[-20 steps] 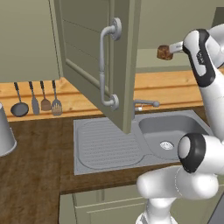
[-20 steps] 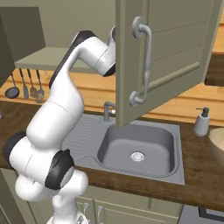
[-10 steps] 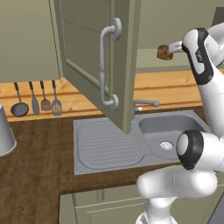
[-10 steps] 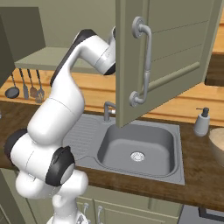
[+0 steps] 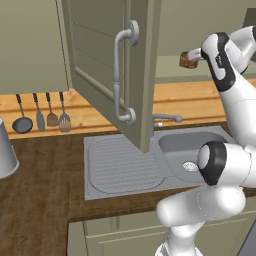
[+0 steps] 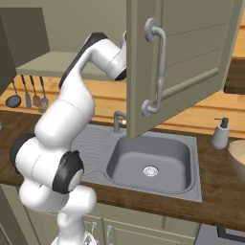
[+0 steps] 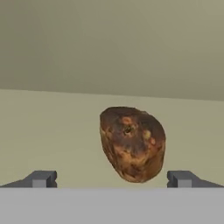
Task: Open the cabinet, pick up the bread from the cabinet and place it in the basket. Then move the basket to the dining counter.
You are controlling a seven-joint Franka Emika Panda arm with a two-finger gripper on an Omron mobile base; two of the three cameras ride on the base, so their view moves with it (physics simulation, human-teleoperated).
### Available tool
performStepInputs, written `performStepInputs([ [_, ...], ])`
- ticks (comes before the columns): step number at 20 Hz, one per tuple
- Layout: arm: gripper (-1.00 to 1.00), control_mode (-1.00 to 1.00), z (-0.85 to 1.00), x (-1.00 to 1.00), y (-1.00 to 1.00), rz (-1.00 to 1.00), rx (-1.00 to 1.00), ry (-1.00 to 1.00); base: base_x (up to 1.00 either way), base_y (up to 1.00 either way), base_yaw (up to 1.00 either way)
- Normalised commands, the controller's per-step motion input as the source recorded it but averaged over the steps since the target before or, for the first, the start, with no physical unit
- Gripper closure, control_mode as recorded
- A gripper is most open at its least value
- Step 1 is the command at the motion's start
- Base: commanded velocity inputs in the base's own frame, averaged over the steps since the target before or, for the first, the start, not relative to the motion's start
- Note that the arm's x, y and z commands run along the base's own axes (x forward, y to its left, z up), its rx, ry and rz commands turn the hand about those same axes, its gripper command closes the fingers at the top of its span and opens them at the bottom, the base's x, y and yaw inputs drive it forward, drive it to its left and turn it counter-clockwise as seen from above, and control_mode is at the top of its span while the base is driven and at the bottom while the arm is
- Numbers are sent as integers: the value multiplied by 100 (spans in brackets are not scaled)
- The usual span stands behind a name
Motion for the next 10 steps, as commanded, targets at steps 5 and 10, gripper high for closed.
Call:
performStepInputs([
  [5,-100,-100,-1,28,-3,0,0,2,0,0,0],
  [10,-100,-100,-2,28,-9,0,0,3,0,0,0],
])
